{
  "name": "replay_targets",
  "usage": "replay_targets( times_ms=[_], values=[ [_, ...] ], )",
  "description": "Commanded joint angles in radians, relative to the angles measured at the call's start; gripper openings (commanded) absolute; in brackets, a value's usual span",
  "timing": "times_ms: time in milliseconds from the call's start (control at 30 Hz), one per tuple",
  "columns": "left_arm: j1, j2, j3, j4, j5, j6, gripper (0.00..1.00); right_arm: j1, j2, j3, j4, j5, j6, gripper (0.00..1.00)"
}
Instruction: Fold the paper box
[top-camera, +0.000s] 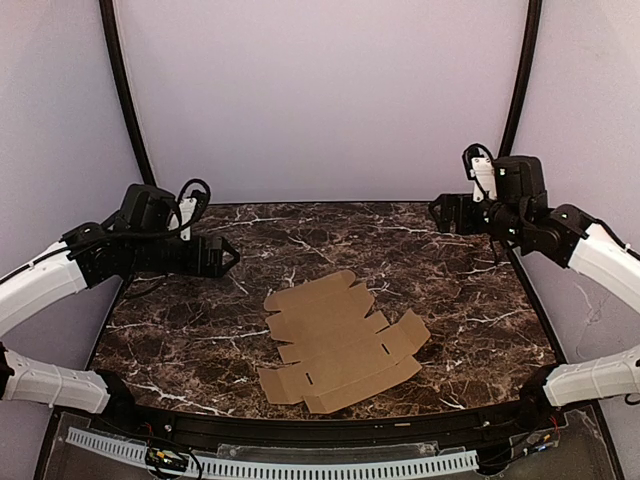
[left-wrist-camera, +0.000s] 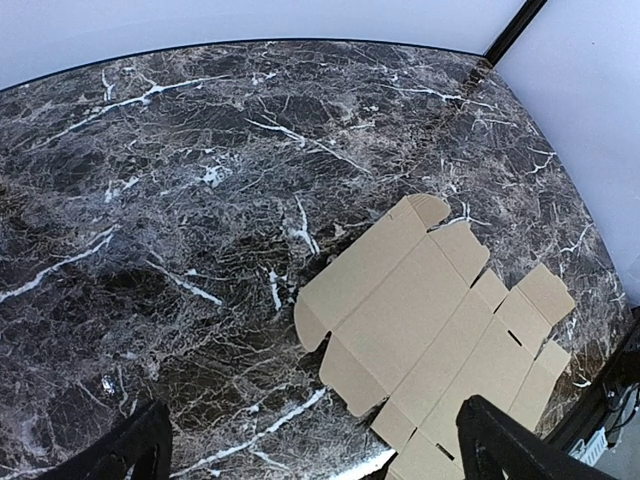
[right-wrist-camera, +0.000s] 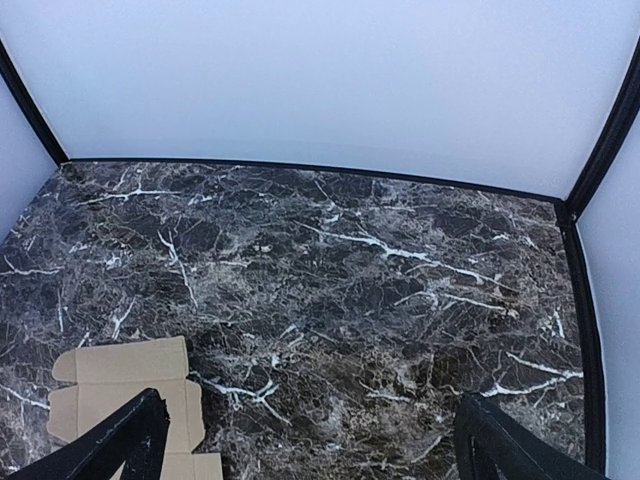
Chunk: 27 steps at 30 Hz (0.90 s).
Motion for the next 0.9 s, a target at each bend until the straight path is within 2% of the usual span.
replay_targets(
  times_ms=[0, 233, 400, 533, 700, 867],
  values=[
    [-0.007, 0.004, -0.029, -0.02, 0.033, -0.032, 1.0, 0.011, -0.03, -0.018, -0.107, 0.023, 0.039, 0.99],
    [-0.007, 0.039, -0.033, -0.018, 0.067, -0.002, 1.0, 0.01, -0.081, -0.06, -0.209, -0.062, 0.113, 0.98],
    [-0.007, 0.06, -0.034, -0.001, 0.084, 0.004, 1.0, 0.014, -0.119, -0.122, -0.261, -0.184, 0.243, 0.98],
    [-0.007, 0.058, -0.05, 0.016, 0.095, 0.005, 1.0, 0.05, -0.159, -0.218, -0.258, -0.241, 0.378, 0.99],
    [-0.007, 0.044, -0.069, 0.017, 0.094, 0.013, 1.0, 0.156, -0.173, -0.325, -0.192, -0.289, 0.557, 0.97],
    [-0.007, 0.038, -0.084, 0.017, 0.094, 0.019, 1.0, 0.217, -0.188, -0.443, -0.144, -0.273, 0.719, 0.96]
  ],
)
